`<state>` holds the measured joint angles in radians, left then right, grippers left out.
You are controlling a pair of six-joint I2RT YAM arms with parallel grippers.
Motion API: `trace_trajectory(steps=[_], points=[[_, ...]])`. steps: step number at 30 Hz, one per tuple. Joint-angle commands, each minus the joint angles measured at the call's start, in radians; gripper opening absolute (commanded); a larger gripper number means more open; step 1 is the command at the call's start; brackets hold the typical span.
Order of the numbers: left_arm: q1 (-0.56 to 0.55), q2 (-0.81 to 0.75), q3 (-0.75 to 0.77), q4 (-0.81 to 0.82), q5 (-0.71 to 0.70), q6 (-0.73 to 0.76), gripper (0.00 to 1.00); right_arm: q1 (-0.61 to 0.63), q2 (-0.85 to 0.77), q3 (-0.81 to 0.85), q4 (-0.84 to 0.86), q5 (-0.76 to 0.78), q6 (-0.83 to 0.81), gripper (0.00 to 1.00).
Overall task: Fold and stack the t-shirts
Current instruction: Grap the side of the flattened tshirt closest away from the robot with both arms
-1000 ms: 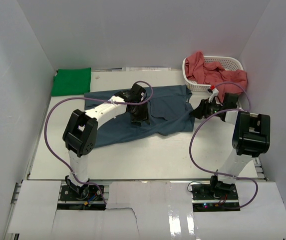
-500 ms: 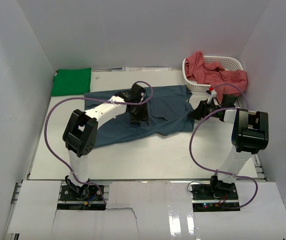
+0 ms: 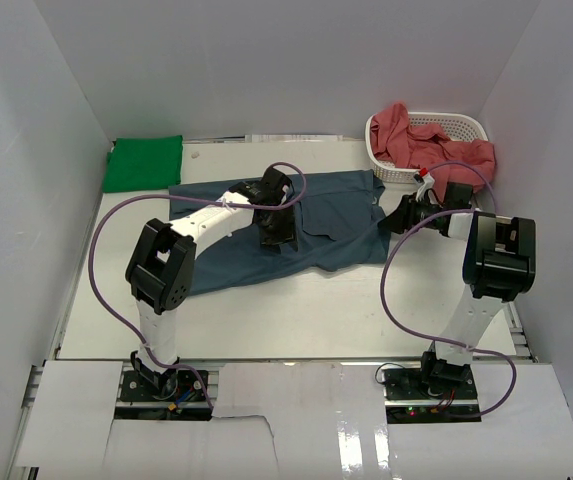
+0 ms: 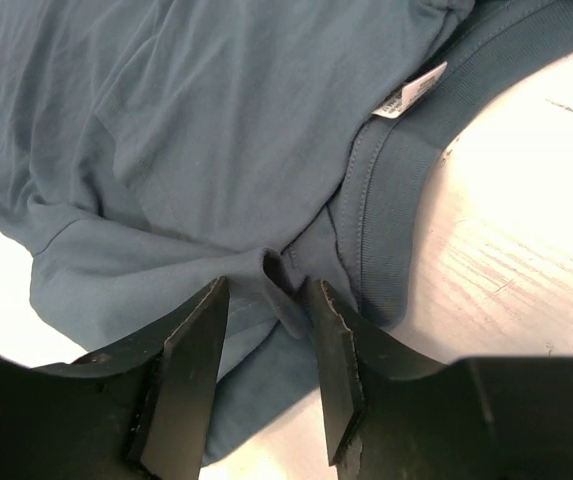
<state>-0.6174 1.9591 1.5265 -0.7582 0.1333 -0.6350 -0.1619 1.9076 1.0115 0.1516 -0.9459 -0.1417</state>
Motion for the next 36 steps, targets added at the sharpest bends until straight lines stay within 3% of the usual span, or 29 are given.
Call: trace_trajectory(steps=[1, 10, 12, 16, 19, 27, 29, 30, 36], points=[[0.004, -0.039, 0.035, -0.004, -0.017, 0.009, 0.58, -0.005, 0.018, 0.033, -0.026, -0.018, -0.015, 0.45], [0.004, -0.045, 0.034, -0.006, -0.018, 0.009, 0.58, -0.008, 0.021, 0.041, -0.060, -0.004, -0.025, 0.50], [0.004, -0.046, 0.034, -0.007, -0.020, 0.011, 0.58, -0.008, 0.025, 0.045, -0.063, -0.007, -0.026, 0.42], [0.004, -0.048, 0.032, -0.012, -0.023, 0.011, 0.58, -0.008, 0.045, 0.062, -0.083, -0.011, -0.027, 0.38], [0.004, -0.051, 0.031, -0.012, -0.026, 0.011, 0.58, -0.008, 0.053, 0.071, -0.092, -0.013, -0.029, 0.29], [0.005, -0.054, 0.037, -0.016, -0.029, 0.014, 0.58, -0.008, 0.061, 0.078, -0.113, 0.004, -0.030, 0.28], [0.005, -0.055, 0.035, -0.018, -0.029, 0.014, 0.58, -0.008, 0.068, 0.087, -0.124, -0.004, -0.035, 0.20], [0.007, -0.057, 0.035, -0.018, -0.029, 0.014, 0.58, -0.008, 0.073, 0.094, -0.132, -0.005, -0.035, 0.08], [0.011, -0.075, 0.031, -0.024, -0.035, 0.012, 0.58, -0.007, 0.107, 0.148, -0.228, -0.031, 0.005, 0.08]])
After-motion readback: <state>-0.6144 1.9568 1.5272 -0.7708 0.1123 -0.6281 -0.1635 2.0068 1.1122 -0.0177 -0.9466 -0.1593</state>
